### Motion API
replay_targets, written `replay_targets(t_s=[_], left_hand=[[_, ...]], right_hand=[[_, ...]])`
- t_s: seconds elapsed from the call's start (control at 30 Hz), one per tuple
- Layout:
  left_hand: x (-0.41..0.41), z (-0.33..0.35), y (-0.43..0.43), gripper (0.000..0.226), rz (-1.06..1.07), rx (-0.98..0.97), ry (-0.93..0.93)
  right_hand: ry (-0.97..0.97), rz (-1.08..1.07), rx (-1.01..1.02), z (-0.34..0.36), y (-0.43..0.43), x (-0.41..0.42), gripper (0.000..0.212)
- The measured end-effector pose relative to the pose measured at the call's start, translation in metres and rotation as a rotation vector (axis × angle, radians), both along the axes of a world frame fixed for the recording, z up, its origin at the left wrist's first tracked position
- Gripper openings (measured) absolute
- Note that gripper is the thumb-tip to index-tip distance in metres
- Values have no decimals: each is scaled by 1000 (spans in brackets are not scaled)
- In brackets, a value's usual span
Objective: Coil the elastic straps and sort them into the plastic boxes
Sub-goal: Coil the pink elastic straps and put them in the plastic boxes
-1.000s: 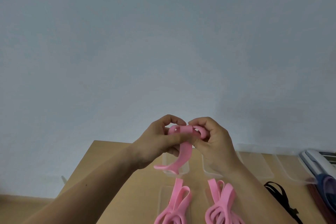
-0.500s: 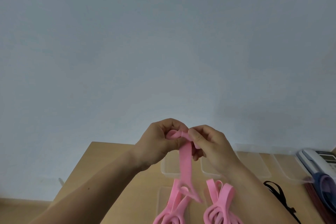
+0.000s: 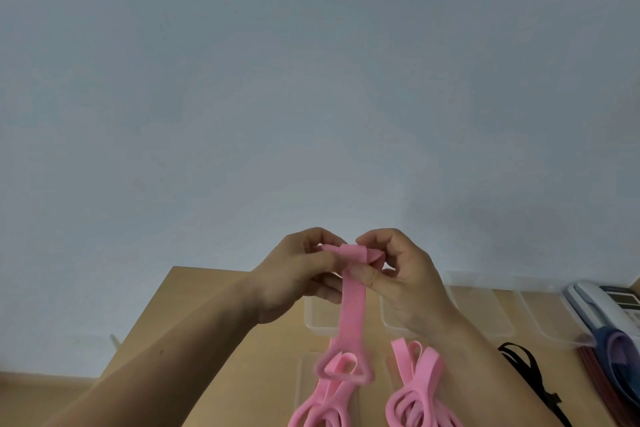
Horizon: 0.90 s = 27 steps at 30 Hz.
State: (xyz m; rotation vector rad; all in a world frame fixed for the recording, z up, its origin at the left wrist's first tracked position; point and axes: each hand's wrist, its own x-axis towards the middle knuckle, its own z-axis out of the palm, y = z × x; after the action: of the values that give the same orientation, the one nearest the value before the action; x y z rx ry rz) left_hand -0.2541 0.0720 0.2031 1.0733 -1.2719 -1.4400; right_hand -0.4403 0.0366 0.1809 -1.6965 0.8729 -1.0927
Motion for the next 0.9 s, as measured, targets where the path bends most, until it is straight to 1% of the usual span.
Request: replay_targets(t_s=[0.03, 0.13, 0.23, 0.37, 0.47, 0.53, 0.6, 0.63, 0.73, 0.77, 0.9], left_hand=[[0, 0, 0, 40, 1, 8, 14], [0, -3, -1, 27, 37, -44, 45], [0, -3, -2, 19, 41, -110, 78], [1, -5, -4, 22, 62, -187, 7], [0, -9, -3, 27, 72, -208, -47], [-1, -11, -4, 41, 95, -191, -80], [0, -12, -5, 56, 101, -147, -96], [0, -11, -5, 56, 91, -122, -109], [1, -10, -4, 28, 13, -97, -176], [1, -10, -3, 25, 1, -84, -175], [1, -6, -1, 44, -25, -14, -116]], right_hand=[[3, 10, 1, -1, 0, 0, 29], [-1, 19, 19, -2, 0, 1, 32], [-93, 59, 113, -2, -1, -1, 41], [-169, 88, 244, 2, 0, -1, 44], [-120, 30, 249, 8, 1, 4, 44], [-110, 5, 220, 8, 2, 4, 45], [-148, -8, 221, 8, 1, 4, 36], [-173, -11, 224, 8, 1, 2, 33], [-166, -6, 189, 6, -2, 0, 27], [-150, 0, 173, 5, -2, 0, 26], [-120, -9, 141, -1, -3, -1, 31]])
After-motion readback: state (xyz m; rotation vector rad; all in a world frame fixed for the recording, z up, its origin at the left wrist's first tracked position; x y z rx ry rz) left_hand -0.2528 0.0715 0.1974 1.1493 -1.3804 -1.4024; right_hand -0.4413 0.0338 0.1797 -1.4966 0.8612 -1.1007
